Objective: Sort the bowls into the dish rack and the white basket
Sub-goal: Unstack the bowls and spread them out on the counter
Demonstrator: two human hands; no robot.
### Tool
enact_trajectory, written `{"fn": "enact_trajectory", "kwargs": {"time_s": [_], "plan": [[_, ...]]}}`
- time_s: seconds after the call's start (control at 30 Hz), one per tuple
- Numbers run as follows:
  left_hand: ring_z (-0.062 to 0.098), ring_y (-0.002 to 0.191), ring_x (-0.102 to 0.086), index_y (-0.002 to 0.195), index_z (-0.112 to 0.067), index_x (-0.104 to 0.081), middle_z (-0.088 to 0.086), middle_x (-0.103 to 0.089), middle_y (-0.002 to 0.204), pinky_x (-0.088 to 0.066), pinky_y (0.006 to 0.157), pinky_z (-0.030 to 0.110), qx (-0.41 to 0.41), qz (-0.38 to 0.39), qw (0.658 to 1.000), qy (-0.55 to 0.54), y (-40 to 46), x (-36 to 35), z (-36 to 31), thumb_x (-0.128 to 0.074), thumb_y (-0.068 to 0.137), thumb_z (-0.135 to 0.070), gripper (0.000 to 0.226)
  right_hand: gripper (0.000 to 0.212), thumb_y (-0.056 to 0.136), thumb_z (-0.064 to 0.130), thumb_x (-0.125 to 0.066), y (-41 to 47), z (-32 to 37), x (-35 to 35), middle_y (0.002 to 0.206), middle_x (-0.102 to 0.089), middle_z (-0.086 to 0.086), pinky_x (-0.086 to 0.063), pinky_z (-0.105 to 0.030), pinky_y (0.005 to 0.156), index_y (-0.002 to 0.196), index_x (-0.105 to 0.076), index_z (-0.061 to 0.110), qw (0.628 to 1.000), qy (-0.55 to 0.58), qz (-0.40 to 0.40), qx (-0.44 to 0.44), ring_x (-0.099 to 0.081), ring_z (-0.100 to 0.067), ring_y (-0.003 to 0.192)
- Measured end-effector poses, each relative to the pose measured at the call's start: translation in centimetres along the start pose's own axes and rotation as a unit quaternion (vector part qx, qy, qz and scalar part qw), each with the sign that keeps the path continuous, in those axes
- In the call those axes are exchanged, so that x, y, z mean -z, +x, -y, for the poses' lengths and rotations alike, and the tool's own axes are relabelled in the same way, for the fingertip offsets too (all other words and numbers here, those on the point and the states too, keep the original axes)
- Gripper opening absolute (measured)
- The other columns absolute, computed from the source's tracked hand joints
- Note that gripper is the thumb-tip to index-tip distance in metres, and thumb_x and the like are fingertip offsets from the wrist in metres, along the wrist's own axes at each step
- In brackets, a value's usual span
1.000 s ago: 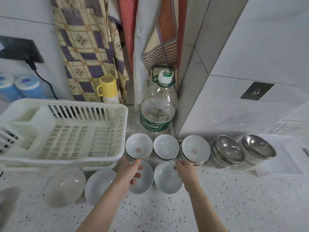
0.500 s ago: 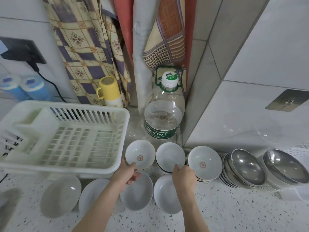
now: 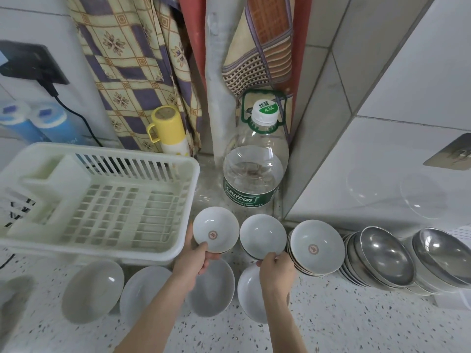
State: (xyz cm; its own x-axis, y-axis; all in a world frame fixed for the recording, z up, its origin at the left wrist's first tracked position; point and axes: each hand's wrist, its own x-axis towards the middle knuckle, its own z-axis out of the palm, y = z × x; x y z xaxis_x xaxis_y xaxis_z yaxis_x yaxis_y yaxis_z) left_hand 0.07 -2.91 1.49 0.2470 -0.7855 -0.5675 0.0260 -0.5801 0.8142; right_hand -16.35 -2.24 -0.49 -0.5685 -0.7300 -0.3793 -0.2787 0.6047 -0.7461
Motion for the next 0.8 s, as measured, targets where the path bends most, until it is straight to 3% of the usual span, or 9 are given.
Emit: {"fn": "enact_trajectory", "kwargs": {"time_s": [0.1, 0.23, 0.4, 0.57, 0.8], "plan": [[0.030, 0.078, -0.071, 0.151, -0.037, -0.028, 0.007, -0.071, 0.091, -0.023, 0.034, 0.016, 0.004, -0.006, 1.000, -0.031, -0.5, -0.1, 0.1, -0.039, 0.100, 0.003, 0.066, 0.022, 0.096, 0.005, -0.041, -0.6, 0.0, -0.1, 0.070, -0.072, -0.007, -0.035, -0.019, 0.052, 0.080, -0.057, 0.002, 1.000, 0.021, -0.019, 0.008, -0.055, -0.004, 0.060], [0.020, 0.066, -0.074, 0.150, -0.038, -0.031, 0.010, -0.072, 0.091, -0.024, 0.033, 0.016, -0.002, -0.010, 0.997, -0.071, -1.0, -0.1, 0.6, -0.042, 0.100, 0.002, 0.065, 0.022, 0.097, 0.007, -0.040, -1.3, -0.1, 0.0, 0.069, -0.070, -0.007, -0.038, -0.019, 0.054, 0.085, -0.058, 0.002, 0.998, 0.048, -0.032, 0.032, -0.062, -0.018, 0.063], [0.020, 0.068, -0.075, 0.148, -0.042, -0.032, 0.009, -0.075, 0.080, -0.024, 0.034, 0.017, -0.009, 0.000, 0.996, -0.090, -1.5, 0.0, 1.0, -0.044, 0.099, 0.001, 0.066, 0.023, 0.097, 0.010, -0.040, -2.9, -0.2, 1.0, 0.062, -0.067, -0.001, -0.038, -0.018, 0.056, 0.096, -0.061, 0.018, 0.991, 0.088, -0.067, 0.075, -0.062, -0.005, 0.061], [0.023, 0.068, -0.074, 0.141, -0.040, -0.040, 0.020, -0.069, 0.108, -0.021, 0.034, 0.018, -0.028, 0.031, 0.996, -0.077, -2.8, 0.2, 0.8, -0.042, 0.098, 0.003, 0.061, 0.023, 0.098, 0.013, -0.039, -4.1, -1.1, 2.2, 0.058, -0.065, 0.003, -0.038, -0.023, 0.058, 0.093, -0.062, 0.013, 0.984, 0.117, -0.094, 0.094, -0.060, 0.004, 0.066], [0.017, 0.058, -0.070, 0.129, -0.048, -0.043, 0.017, -0.074, 0.093, -0.020, 0.035, 0.019, -0.052, 0.074, 0.995, -0.053, -6.4, 1.2, 1.0, -0.045, 0.099, 0.000, 0.057, 0.027, 0.097, 0.012, -0.040, -6.1, -2.1, 4.0, 0.056, -0.064, 0.002, -0.039, -0.025, 0.057, 0.079, -0.059, 0.018, 0.975, 0.150, -0.118, 0.112, -0.060, 0.000, 0.062]]}}
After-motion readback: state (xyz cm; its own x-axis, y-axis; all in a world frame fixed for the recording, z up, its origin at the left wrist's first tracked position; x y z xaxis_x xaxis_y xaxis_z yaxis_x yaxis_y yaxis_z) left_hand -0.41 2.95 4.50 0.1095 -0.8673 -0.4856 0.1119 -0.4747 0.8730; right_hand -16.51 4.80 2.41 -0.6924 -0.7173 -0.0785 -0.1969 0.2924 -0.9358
